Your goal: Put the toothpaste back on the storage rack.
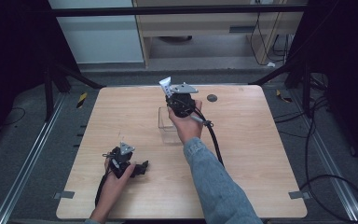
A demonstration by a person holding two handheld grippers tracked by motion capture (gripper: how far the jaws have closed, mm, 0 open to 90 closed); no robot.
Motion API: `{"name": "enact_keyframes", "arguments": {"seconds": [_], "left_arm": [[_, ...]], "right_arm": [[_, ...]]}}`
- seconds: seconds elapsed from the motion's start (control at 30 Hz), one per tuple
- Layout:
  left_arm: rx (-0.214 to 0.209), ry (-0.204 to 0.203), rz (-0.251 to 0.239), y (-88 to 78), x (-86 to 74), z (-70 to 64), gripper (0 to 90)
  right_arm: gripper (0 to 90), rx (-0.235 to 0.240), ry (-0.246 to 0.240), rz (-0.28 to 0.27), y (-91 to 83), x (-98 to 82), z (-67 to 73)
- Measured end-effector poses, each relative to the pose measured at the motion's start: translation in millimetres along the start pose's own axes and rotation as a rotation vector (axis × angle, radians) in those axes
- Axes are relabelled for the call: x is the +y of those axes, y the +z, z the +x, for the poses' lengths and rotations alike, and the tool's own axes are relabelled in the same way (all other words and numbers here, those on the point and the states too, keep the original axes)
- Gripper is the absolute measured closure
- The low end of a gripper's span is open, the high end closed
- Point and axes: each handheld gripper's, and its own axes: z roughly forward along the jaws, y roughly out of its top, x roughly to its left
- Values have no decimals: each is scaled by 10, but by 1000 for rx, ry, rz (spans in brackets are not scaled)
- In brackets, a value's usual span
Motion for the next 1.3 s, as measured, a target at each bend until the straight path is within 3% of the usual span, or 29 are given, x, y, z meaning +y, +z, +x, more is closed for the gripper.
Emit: {"name": "enact_keyframes", "arguments": {"seconds": [0.43, 1.3], "left_arm": [[-1, 0, 0, 0, 0, 0, 0], [-2, 2, 1, 0, 1, 1, 0]], "right_arm": [[761, 19, -26, 59, 57, -66, 29], [761, 32, -24, 116, 109, -107, 31]]}}
